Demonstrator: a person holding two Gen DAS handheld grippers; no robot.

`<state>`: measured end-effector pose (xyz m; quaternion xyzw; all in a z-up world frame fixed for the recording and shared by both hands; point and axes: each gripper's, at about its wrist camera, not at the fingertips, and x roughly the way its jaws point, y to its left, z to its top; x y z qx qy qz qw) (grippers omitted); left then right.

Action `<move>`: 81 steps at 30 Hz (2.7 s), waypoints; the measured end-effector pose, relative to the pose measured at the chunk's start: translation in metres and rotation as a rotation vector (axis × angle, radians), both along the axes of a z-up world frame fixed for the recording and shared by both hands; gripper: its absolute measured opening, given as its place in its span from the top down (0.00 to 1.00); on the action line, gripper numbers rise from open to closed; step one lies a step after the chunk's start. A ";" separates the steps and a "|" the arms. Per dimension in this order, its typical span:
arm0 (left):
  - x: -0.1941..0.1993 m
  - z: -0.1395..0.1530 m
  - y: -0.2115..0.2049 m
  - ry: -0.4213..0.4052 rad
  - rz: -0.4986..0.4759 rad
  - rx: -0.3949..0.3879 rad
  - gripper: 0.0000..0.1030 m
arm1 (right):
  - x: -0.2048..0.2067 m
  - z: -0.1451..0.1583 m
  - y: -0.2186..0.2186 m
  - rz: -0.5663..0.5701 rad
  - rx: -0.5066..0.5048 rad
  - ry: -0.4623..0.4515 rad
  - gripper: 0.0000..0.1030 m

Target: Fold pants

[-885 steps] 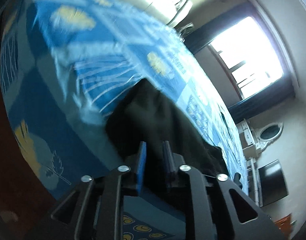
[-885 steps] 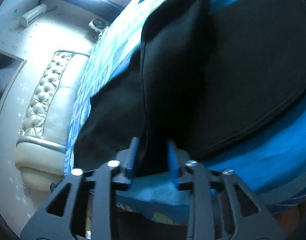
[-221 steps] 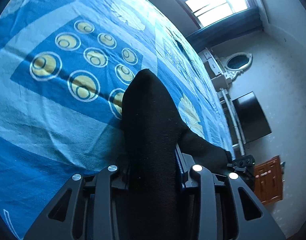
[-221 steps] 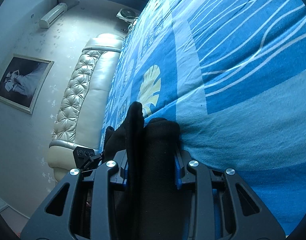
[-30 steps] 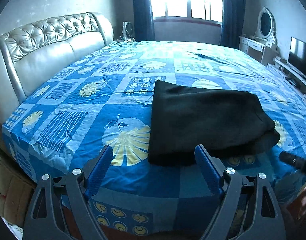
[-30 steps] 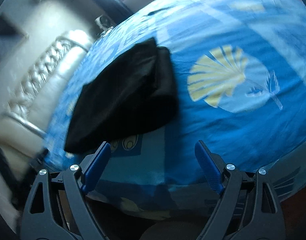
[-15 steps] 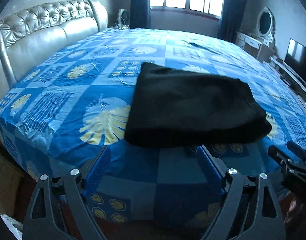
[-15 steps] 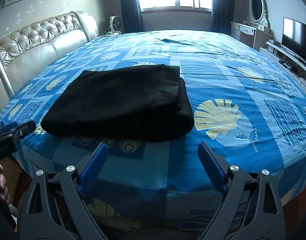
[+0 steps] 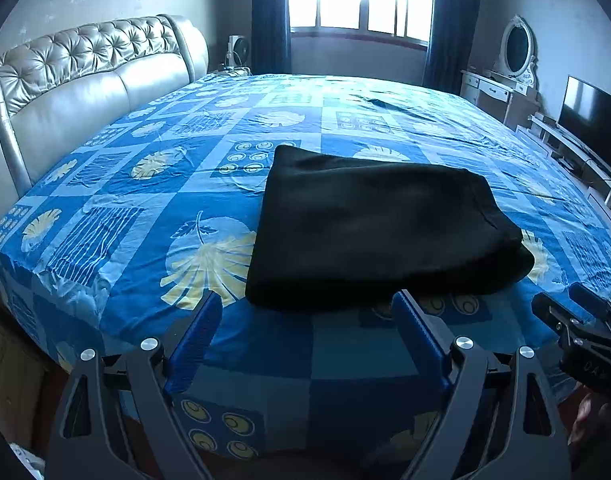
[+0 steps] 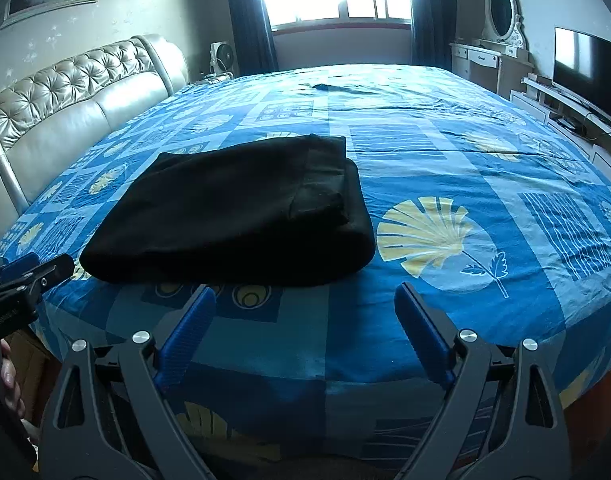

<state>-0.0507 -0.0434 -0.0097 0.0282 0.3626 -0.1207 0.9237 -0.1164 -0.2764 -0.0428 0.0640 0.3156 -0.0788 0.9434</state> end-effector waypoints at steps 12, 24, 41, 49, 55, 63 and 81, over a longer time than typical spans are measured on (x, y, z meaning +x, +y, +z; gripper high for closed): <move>0.000 0.002 0.002 -0.009 0.008 0.000 0.17 | 0.002 -0.003 -0.001 0.000 0.006 0.008 0.11; -0.001 0.003 0.002 -0.014 0.012 0.002 0.17 | 0.001 -0.004 -0.001 0.000 0.006 0.010 0.12; -0.001 0.002 0.004 -0.008 0.024 -0.003 0.17 | 0.001 -0.004 -0.001 0.000 0.007 0.009 0.11; -0.002 0.001 0.003 -0.006 0.009 0.003 0.17 | 0.000 -0.005 0.000 -0.002 0.005 0.003 0.11; -0.002 0.002 0.003 -0.012 0.011 0.001 0.17 | 0.000 -0.002 0.000 -0.002 0.009 0.001 0.11; 0.003 0.003 0.008 0.000 0.048 0.006 0.17 | 0.002 0.004 0.001 0.002 0.000 -0.010 0.11; 0.000 0.005 0.001 -0.027 0.069 0.069 0.17 | 0.004 0.000 0.002 0.008 0.007 0.002 0.11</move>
